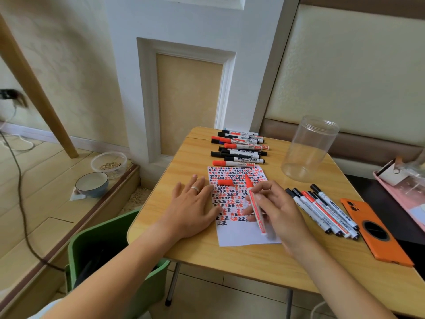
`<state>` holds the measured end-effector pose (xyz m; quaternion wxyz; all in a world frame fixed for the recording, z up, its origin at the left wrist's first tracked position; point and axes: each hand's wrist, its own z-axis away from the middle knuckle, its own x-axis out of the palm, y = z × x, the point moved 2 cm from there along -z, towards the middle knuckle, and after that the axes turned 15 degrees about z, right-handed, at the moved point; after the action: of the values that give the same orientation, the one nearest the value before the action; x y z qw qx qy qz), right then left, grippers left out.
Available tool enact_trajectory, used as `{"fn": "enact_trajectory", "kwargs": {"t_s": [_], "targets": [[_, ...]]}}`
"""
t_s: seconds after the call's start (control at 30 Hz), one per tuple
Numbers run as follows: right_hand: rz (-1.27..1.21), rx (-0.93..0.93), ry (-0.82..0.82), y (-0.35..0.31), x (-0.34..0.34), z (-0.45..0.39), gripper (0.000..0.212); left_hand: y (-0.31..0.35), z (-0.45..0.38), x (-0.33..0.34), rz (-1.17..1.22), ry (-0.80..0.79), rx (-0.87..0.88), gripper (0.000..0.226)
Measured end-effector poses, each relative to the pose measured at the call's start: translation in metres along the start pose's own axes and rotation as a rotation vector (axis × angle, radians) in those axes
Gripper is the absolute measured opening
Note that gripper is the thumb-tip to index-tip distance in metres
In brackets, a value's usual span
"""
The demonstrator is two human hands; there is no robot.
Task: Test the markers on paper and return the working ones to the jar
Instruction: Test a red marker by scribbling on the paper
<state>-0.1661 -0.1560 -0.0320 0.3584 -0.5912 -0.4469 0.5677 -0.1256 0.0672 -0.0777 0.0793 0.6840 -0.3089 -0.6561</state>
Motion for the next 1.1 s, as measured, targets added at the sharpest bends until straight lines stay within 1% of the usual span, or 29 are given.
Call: {"fn": "enact_trajectory", "kwargs": {"t_s": [0.1, 0.17, 0.23, 0.33, 0.37, 0.43, 0.53, 0.67, 0.77, 0.9, 1.1], "targets": [[-0.343, 0.095, -0.128, 0.002, 0.005, -0.003, 0.033, 0.001, 0.0, -0.001, -0.01, -0.024, -0.014, 0.071], [-0.419, 0.093, -0.172, 0.003, 0.007, -0.005, 0.036, 0.003, 0.001, -0.001, -0.018, -0.039, -0.015, 0.069], [-0.334, 0.07, -0.17, 0.003, 0.011, -0.005, 0.029, 0.003, 0.0, -0.001, -0.023, -0.046, -0.019, 0.069], [-0.131, 0.048, -0.138, 0.006, 0.018, -0.002, 0.008, 0.001, 0.0, 0.0, -0.031, -0.046, -0.028, 0.07], [-0.084, 0.039, -0.119, 0.007, 0.021, -0.001, 0.005, 0.001, -0.001, 0.0, -0.034, -0.045, -0.028, 0.071], [-0.012, -0.001, -0.084, 0.009, 0.024, 0.002, 0.008, 0.001, -0.001, 0.0, -0.04, -0.041, -0.026, 0.074], [0.094, -0.056, -0.035, 0.008, 0.027, 0.007, 0.006, 0.0, -0.001, 0.001, -0.046, -0.037, -0.025, 0.081], [0.199, -0.064, -0.01, 0.009, 0.027, 0.009, 0.012, -0.002, -0.002, 0.002, -0.06, -0.041, -0.018, 0.092], [0.236, -0.031, -0.006, 0.011, 0.029, 0.008, 0.017, -0.002, -0.003, 0.003, -0.063, -0.039, -0.015, 0.102], [0.259, 0.002, 0.002, 0.013, 0.031, 0.005, 0.017, -0.003, -0.004, 0.003, -0.07, -0.043, -0.012, 0.1], [0.261, 0.016, 0.001, 0.012, 0.031, 0.006, 0.018, -0.002, -0.005, 0.003, -0.077, -0.038, -0.013, 0.106]]}}
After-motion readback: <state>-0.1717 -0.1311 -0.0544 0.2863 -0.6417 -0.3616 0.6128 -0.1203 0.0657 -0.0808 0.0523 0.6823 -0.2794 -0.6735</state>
